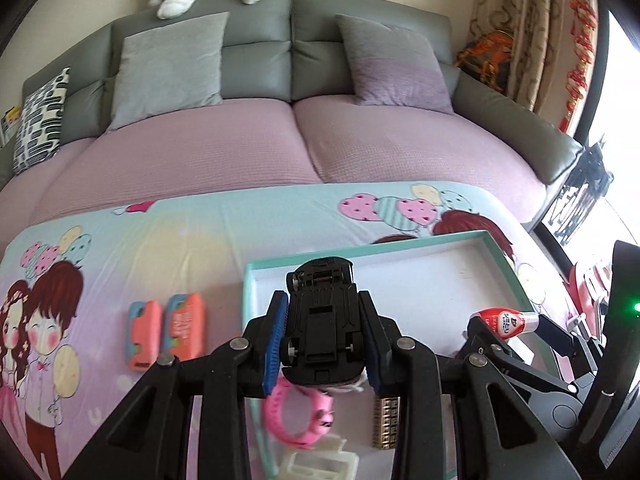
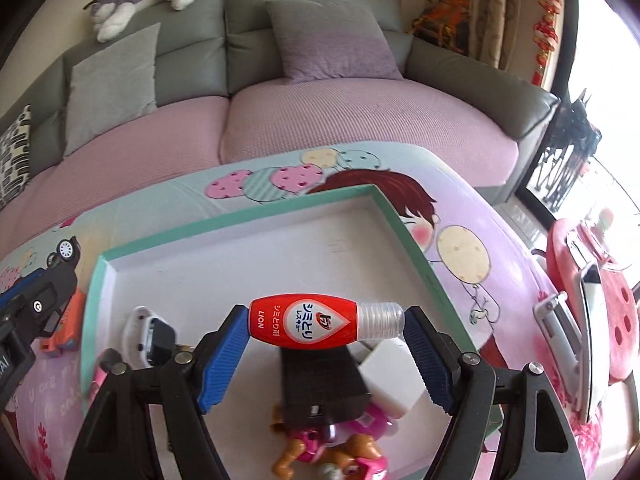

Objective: Organize rigid objects
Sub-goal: 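Carry the toy car and red glue bottle over the tray, then open both grippers to drop the toy car and glue bottle into the tray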

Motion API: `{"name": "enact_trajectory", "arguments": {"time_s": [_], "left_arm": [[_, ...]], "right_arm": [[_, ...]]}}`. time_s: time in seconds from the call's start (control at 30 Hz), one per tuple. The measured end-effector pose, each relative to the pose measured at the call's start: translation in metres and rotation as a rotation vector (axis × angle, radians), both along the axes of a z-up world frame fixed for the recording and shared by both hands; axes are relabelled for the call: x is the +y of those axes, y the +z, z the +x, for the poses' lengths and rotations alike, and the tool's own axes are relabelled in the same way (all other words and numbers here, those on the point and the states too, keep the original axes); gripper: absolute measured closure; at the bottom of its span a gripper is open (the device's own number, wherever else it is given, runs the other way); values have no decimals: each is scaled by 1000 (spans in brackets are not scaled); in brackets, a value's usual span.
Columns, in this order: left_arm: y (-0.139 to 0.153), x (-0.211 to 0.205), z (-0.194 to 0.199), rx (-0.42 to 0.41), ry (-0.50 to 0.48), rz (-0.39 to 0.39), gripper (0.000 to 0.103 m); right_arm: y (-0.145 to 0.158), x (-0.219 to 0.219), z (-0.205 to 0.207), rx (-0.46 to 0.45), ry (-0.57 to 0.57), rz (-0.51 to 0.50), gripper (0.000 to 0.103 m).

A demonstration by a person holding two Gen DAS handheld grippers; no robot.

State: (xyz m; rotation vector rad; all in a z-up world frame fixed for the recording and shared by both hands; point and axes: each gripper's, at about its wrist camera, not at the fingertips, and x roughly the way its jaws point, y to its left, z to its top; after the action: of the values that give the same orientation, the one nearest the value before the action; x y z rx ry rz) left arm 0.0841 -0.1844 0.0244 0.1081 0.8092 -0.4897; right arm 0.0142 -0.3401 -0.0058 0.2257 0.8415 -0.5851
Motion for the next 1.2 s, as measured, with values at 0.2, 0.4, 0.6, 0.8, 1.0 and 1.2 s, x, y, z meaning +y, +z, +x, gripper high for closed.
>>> {"name": "enact_trajectory", "arguments": {"time_s": [0.2,0.4,0.6,0.8,1.0,1.2], "left_arm": [[-9,-22,-4,-9,-50,3,67],[-24,-31,-4,12,-74,8,67],[-28,-31,-3,18,-64,13,67],[-29,-27,-1,22,-49,21,58],[-28,-19,3,25,-17,30,55],[-26,-13,5,14,19,51,24]], "right_arm": [[-3,-9,-4,16,-37,-13,22],[-5,-12,-4,19,-56,-2,22],[-5,-14,-4,17,-54,2,22],[-6,-17,-5,7,-65,29,22],[-5,-16,-5,-1,-54,38,21],[-4,-18,-7,-28,-63,50,0]]}}
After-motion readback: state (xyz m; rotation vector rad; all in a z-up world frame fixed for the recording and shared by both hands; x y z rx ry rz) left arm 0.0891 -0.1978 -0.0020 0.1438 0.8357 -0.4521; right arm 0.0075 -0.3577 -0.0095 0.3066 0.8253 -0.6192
